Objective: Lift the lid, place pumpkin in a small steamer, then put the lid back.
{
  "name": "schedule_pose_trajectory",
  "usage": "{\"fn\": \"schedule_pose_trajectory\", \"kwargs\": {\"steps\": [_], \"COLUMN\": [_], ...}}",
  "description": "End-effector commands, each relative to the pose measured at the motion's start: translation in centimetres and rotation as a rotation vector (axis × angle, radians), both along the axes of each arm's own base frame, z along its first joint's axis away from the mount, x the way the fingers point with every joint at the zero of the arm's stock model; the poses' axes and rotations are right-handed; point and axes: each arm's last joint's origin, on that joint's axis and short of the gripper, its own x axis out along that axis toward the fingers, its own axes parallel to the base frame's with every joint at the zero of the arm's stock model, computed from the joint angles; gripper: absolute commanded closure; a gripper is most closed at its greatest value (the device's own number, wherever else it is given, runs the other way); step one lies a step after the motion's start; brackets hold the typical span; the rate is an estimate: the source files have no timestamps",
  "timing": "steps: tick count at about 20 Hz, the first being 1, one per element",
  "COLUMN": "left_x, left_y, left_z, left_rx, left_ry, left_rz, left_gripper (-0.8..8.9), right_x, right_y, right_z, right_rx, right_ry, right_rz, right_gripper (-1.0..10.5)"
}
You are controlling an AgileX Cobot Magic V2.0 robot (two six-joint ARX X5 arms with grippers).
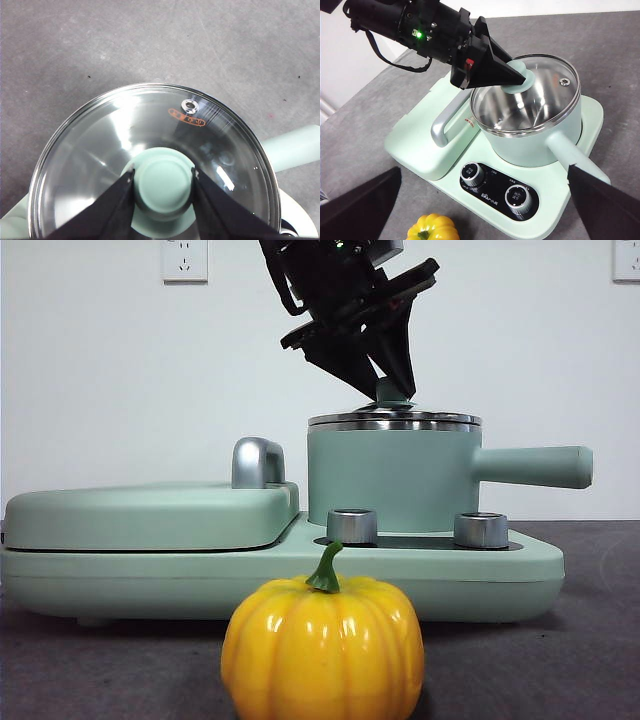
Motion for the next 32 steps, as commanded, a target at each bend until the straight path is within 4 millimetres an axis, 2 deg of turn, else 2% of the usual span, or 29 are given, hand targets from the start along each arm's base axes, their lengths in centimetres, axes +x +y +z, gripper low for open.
{"fn": "schedule_pose_trajectory", "kwargs": {"steps": [1, 4, 10, 13, 18, 21, 26, 32], "left_x": [0.0, -0.1, -0.8, -1.5, -2.0, -1.2, 0.3, 2.5], "left_y": [-0.8, -0.6, 0.0, 0.7, 2.3, 4.1, 7.8, 12.2], "left_z": [0.2, 1.6, 6.4, 8.2, 9.4, 9.9, 10.4, 10.4], "left_rx": [-0.013, -0.016, -0.055, -0.047, -0.018, -0.012, -0.001, 0.016], "left_ry": [-0.003, -0.006, -0.050, -0.042, -0.016, -0.011, -0.007, 0.004], "left_rz": [-0.025, -0.022, -0.023, -0.022, -0.006, 0.040, 0.134, 0.252], "left_gripper": [7.01, 7.01, 7.01, 7.02, 7.53, 7.54, 7.54, 7.54], "right_x": [0.0, 0.0, 0.0, 0.0, -0.1, 0.4, 2.0, 3.5], "right_y": [0.0, 0.0, 0.1, 0.1, 0.1, 0.5, 3.1, 8.8], "right_z": [0.5, 0.5, 0.5, 0.5, 0.3, -0.5, -1.9, -2.3], "right_rx": [0.015, 0.015, 0.027, 0.028, 0.043, 0.035, 0.018, -0.132], "right_ry": [-0.009, -0.009, 0.003, 0.004, 0.047, 0.156, 0.339, 0.486], "right_rz": [-0.001, -0.001, -0.006, -0.006, -0.012, 0.005, 0.107, 0.221], "right_gripper": [4.0, 4.0, 4.0, 4.0, 4.0, 4.0, 4.0, 4.0]}}
